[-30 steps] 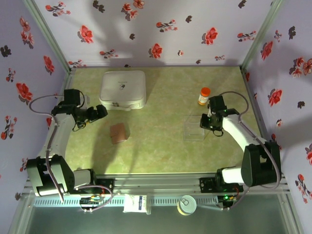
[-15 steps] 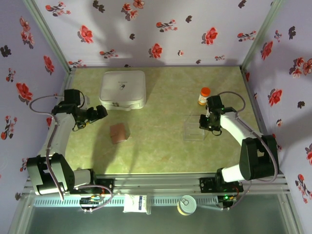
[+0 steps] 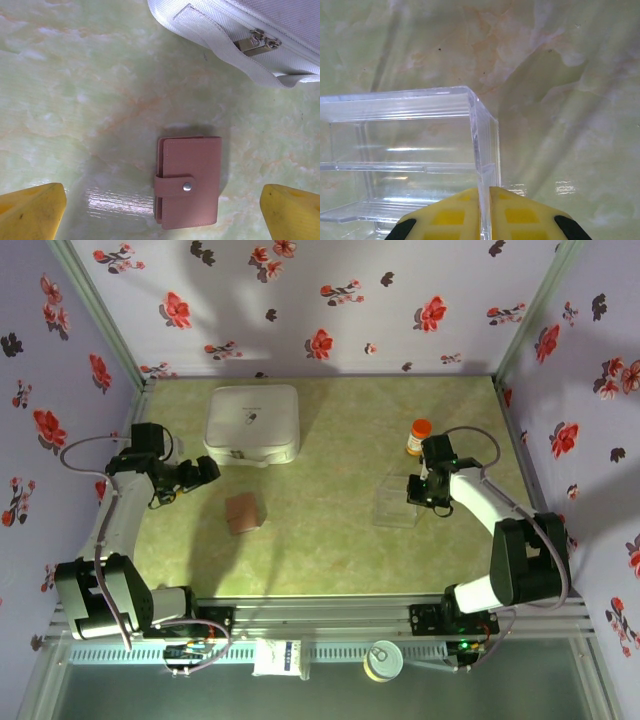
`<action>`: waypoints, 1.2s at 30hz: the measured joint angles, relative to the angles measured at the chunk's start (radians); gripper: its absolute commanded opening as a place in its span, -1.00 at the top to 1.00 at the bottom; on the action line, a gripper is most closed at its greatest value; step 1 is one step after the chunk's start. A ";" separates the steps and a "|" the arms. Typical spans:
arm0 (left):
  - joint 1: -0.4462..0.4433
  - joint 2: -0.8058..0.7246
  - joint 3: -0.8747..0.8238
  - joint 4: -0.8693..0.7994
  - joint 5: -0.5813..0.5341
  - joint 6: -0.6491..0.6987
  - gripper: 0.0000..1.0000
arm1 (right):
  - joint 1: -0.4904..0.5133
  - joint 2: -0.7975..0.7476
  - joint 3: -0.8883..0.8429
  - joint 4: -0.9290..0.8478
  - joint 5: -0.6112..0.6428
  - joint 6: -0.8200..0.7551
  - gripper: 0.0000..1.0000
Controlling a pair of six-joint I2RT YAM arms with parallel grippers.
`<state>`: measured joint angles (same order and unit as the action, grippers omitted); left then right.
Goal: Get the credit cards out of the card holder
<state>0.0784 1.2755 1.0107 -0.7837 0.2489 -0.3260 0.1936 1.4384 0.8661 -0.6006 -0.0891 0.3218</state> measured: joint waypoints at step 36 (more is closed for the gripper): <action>0.014 0.010 0.000 -0.006 0.044 0.000 -0.99 | 0.182 0.583 0.758 -0.172 0.074 0.005 0.84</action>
<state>0.0929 1.2858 1.0107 -0.7895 0.2928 -0.3256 0.3756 2.0212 1.6241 -0.7731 -0.0147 0.3264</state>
